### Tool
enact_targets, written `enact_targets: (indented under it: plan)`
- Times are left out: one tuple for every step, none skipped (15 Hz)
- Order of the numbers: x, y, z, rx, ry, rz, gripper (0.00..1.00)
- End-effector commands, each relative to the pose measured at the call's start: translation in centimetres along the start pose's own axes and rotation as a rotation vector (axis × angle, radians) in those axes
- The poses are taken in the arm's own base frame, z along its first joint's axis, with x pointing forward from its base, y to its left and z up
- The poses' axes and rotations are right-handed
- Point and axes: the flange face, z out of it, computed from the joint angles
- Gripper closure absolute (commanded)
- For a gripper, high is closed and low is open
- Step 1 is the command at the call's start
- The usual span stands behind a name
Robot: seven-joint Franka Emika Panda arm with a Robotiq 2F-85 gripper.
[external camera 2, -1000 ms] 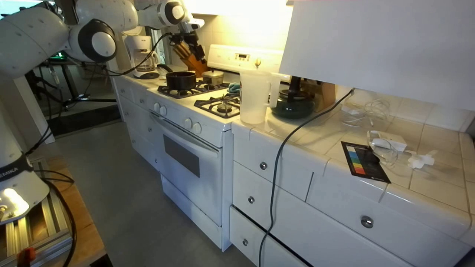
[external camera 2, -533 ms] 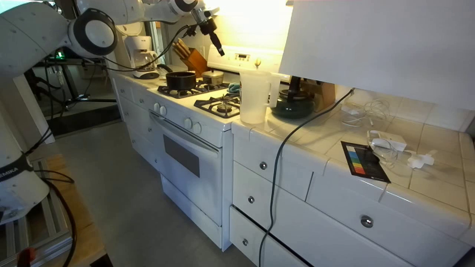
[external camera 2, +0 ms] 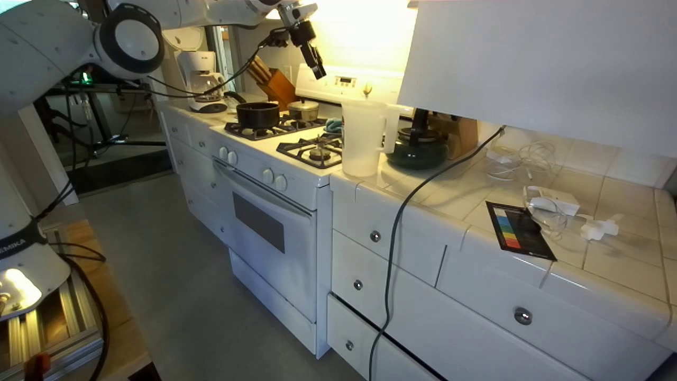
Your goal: Move the pot from the bottom right plate to the bottom left plate of the stove
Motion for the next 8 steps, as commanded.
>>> enact_targets:
  plan:
    - [0.0,0.0,0.0,0.000,0.000,0.002,0.00]
    - [0.0,0.0,0.0,0.000,-0.001,0.005,0.00]
    - [0.0,0.0,0.0,0.000,-0.001,0.007,0.00]
    - [-0.3,-0.2,-0.5,0.000,0.003,-0.042,0.00]
    - [-1.2,-0.9,-0.6,0.015,-0.006,-0.089,0.00]
    - [-2.0,-1.6,-0.6,0.035,-0.016,-0.119,0.00]
    - [-3.1,-2.5,-0.5,0.061,-0.035,-0.151,0.00]
    - [-4.1,-3.3,-0.7,0.084,-0.053,-0.178,0.00]
